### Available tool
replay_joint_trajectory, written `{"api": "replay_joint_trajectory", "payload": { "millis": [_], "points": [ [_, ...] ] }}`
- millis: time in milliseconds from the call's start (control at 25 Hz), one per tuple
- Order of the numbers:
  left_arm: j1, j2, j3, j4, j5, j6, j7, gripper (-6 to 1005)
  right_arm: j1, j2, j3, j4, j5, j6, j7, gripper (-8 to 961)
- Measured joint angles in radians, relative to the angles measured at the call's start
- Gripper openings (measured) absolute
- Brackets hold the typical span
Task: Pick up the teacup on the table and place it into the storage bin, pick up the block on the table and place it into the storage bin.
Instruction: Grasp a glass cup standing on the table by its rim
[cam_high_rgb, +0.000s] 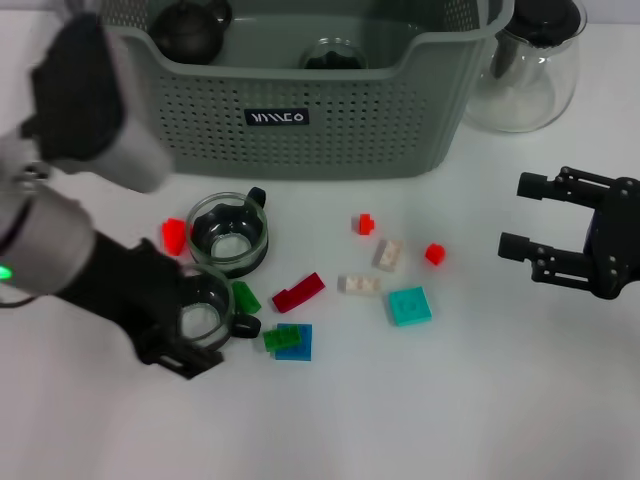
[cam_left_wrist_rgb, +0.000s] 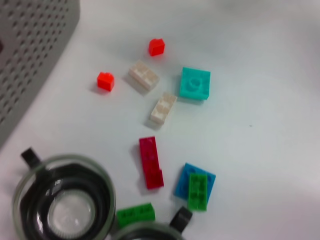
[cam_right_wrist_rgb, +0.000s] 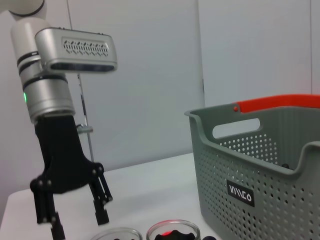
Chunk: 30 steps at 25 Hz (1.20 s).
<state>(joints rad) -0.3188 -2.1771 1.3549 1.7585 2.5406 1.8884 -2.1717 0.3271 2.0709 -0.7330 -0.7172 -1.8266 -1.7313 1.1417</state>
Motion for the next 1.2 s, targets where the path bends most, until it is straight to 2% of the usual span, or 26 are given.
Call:
{"api": "replay_joint_trajectory", "payload": {
  "millis": [280,440,760,1200],
  "points": [
    [0.006,0.0,0.112,-0.084,0.042,-0.166,-0.045,738,0.012,-0.011,0.006,0.029,-0.002,0.003,0.0,764],
    [-0.002,-0.001,0.163,-0.157,0.09,-0.211,-0.075,723,0.012,-0.011,0.007,0.029,-0.002,0.003,0.0,764],
    [-0.017,-0.001,0.174,-0.192,0.192,-0.273,-0.155,694,0.014,-0.012,0.007,0.03,-0.002,0.003,0.0,764],
    [-0.021,-0.001,0.201,-0.199,0.176,-0.257,-0.16,653,0.011,-0.012,0.007,0.032,-0.002,-0.001,0.0,764]
  ]
}}
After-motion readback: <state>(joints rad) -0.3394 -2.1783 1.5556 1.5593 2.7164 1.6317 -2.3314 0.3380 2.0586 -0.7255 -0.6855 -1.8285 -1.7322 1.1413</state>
